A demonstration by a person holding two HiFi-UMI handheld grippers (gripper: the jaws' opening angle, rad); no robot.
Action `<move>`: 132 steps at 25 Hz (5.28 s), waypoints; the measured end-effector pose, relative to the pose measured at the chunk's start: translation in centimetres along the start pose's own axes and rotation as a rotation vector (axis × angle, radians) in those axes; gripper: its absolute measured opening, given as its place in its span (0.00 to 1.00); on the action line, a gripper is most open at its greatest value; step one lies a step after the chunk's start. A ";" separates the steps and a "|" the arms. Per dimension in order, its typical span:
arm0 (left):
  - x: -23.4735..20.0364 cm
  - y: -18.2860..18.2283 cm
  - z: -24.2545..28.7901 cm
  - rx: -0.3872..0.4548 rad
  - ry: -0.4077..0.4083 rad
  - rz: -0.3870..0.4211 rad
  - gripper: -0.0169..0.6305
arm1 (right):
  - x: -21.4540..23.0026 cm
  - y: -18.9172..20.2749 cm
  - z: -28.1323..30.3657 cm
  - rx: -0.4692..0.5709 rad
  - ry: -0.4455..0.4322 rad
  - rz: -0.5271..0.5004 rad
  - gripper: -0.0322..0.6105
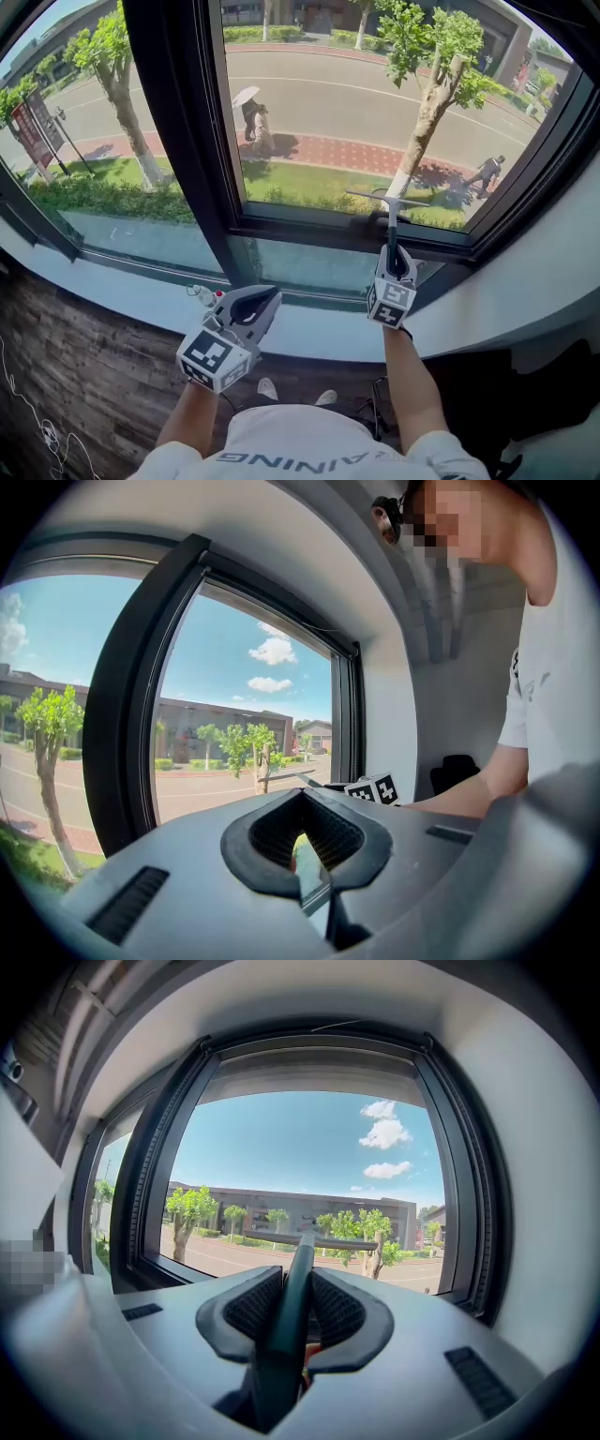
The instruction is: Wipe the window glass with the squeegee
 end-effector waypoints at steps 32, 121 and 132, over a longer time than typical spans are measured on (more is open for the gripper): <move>0.6 0.7 0.1 0.051 -0.183 -0.012 0.05 | 4.0 -0.6 -16.2 0.081 -0.110 0.097 0.21; -13.8 0.4 -14.3 0.052 -0.006 0.059 0.05 | -17.9 -26.5 0.7 0.417 0.078 -0.008 0.21; -13.9 0.8 -13.8 0.045 -0.016 0.025 0.05 | -19.0 -20.9 0.6 0.334 0.060 -0.002 0.21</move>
Point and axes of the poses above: the fingertips, and each gripper's own axes: z forward along the fingers, x to its right, y out of its underside, the point moved 4 cm from there along -z, backward along the fingers
